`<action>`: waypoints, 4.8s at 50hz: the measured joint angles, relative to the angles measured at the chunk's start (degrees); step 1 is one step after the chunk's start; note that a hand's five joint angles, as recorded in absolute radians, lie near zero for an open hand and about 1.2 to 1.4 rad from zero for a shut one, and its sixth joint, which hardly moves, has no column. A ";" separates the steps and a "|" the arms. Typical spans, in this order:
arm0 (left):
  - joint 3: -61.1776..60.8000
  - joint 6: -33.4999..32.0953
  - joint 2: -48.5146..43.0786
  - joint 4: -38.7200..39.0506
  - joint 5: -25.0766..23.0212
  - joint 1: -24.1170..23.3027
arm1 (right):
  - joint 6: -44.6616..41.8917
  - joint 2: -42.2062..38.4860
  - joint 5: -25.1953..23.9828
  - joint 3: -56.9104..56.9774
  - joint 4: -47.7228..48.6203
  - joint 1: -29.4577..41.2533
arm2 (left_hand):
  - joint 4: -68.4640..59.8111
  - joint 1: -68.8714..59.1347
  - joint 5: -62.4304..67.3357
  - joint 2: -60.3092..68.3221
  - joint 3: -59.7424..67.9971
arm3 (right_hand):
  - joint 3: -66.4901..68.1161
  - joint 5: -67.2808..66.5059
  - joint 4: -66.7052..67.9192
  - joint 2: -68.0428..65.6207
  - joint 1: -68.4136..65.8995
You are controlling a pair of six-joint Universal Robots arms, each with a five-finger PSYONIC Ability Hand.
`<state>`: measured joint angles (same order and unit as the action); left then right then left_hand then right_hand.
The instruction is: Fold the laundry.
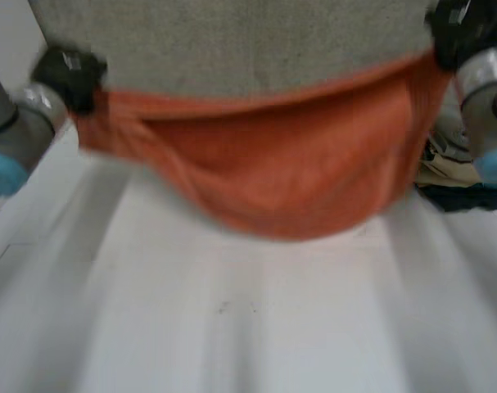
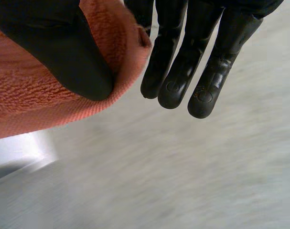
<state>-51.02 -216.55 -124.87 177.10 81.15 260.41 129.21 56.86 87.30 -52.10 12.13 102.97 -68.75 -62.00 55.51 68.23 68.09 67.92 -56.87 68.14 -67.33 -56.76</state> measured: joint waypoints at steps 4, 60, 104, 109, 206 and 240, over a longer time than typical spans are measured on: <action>6.07 5.27 0.48 13.21 1.38 -0.83 | 3.79 0.13 0.78 3.93 13.28 0.43 | 0.00 0.00 0.00 0.00 0.18 | 0.00 0.00 0.00 0.00 0.00; -48.08 6.27 13.39 17.64 -6.52 3.69 | 13.98 9.22 -5.38 -42.01 3.28 -3.26 | 33.81 26.35 -31.05 -33.24 -32.91 | 0.01 -0.01 0.00 0.00 -0.16; -41.63 6.70 6.82 19.65 -8.23 4.94 | 14.34 8.06 -7.37 -41.75 3.19 -3.92 | 6.10 -1.73 -3.67 -5.04 -5.74 | 0.00 -0.01 0.00 0.00 -0.16; -39.63 6.83 6.76 18.38 -7.57 4.57 | 14.09 8.22 -7.14 -41.70 3.06 -4.01 | 0.24 -2.09 -0.51 0.13 -0.07 | 0.00 -0.01 0.00 0.00 -0.16; -58.36 -6.75 27.00 2.33 4.50 4.82 | -7.55 17.01 -5.18 -41.20 -36.42 -11.48 | -0.20 -2.47 0.88 0.43 0.25 | 0.00 -0.29 0.00 0.00 -0.16; -18.54 -3.65 -7.02 10.53 12.65 -5.90 | -6.58 -10.31 2.98 -15.21 -12.14 -4.98 | 1.36 -2.46 0.68 -0.86 -0.87 | -22.58 21.07 -22.72 23.03 18.28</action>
<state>-69.55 -220.20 -131.88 187.63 93.80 254.51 122.63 46.55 90.28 -67.31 -0.01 97.99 -67.39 -64.46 56.19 67.37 67.22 45.34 -35.80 45.42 -44.30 -38.48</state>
